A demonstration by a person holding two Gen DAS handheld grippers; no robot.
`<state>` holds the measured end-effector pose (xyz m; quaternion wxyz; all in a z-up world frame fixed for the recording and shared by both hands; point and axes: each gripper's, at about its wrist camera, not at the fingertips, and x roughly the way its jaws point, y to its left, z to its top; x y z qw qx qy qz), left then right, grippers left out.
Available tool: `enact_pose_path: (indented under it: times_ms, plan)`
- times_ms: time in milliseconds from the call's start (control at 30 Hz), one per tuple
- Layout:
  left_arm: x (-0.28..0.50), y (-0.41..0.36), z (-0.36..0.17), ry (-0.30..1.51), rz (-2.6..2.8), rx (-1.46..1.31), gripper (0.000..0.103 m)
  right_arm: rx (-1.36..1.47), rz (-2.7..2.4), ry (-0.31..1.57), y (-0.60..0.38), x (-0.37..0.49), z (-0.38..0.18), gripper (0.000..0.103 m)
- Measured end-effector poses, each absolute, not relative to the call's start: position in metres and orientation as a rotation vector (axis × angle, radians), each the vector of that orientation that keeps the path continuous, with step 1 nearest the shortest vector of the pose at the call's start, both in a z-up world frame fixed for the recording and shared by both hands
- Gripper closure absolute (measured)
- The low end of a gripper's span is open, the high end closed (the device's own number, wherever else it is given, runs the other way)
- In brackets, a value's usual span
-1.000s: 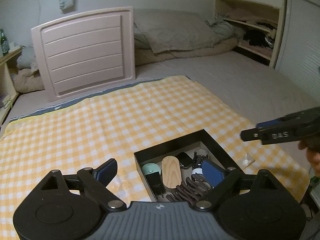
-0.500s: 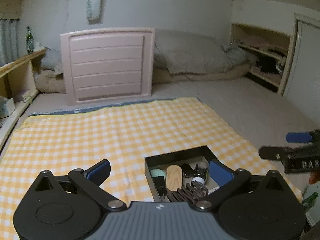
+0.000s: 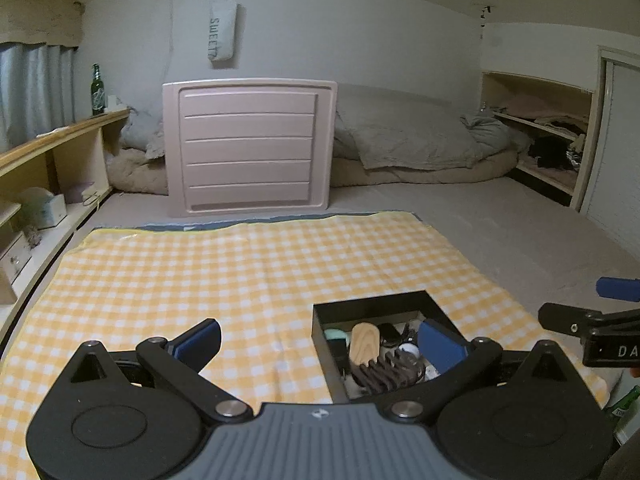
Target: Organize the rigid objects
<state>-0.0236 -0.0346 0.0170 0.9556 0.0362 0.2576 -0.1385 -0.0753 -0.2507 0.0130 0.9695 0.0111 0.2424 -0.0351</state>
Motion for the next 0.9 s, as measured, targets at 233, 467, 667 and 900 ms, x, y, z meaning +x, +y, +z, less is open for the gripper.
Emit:
enact_pose_path:
  times_ms: [233, 467, 667, 900]
  plan:
    - [-0.040, -0.027, 0.004, 0.537, -0.252, 0.058, 0.000, 0.030, -0.083, 0.495, -0.250, -0.089, -0.001, 0.000]
    - [-0.051, -0.029, -0.007, 0.546, -0.234, 0.086, 0.000, 0.015, -0.091, 0.499, -0.249, -0.097, -0.012, 0.000]
    - [-0.053, -0.027, -0.011, 0.555, -0.216, 0.088, 0.000, 0.017, -0.091, 0.499, -0.250, -0.099, -0.015, 0.000]
    - [-0.054, -0.027, -0.010, 0.545, -0.209, 0.084, 0.000, 0.012, -0.089, 0.498, -0.251, -0.098, -0.014, 0.000]
